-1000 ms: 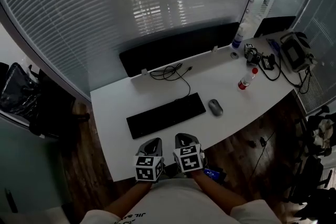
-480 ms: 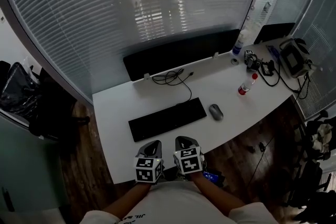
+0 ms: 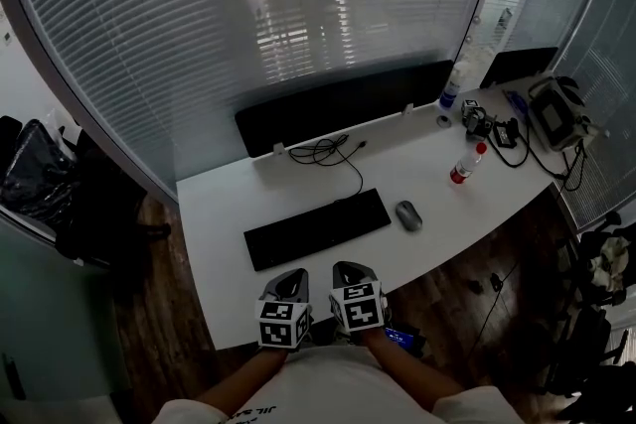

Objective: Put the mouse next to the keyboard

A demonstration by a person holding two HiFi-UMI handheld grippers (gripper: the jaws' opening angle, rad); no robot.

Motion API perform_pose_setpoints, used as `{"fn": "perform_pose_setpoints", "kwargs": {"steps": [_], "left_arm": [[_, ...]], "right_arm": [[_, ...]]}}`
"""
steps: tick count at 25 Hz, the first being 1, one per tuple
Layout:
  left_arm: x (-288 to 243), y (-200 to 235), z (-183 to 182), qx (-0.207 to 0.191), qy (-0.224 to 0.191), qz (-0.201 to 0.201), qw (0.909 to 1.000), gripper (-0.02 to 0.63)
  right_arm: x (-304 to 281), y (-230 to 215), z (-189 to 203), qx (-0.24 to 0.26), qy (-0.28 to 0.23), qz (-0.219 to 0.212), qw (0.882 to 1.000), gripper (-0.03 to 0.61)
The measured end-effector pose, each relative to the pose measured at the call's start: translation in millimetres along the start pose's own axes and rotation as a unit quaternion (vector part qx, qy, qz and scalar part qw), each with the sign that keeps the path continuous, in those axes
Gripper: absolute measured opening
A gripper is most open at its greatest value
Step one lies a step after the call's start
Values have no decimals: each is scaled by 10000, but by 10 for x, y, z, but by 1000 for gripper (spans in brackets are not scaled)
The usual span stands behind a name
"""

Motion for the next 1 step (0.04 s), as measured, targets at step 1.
{"fn": "perform_pose_setpoints", "kwargs": {"steps": [1], "left_arm": [[1, -7, 0, -4, -5, 1, 10000, 2]], "right_arm": [[-5, -10, 22, 11, 11, 12, 10000, 3]]}}
Point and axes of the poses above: the fingertips, and each gripper's own axes: x backward along the fingers, y to its left, z out of its underside, the point moved 4 cm from there along x, backward along the fingers, and after that the axes turned 12 degrees about z, right-handed, at the moved point
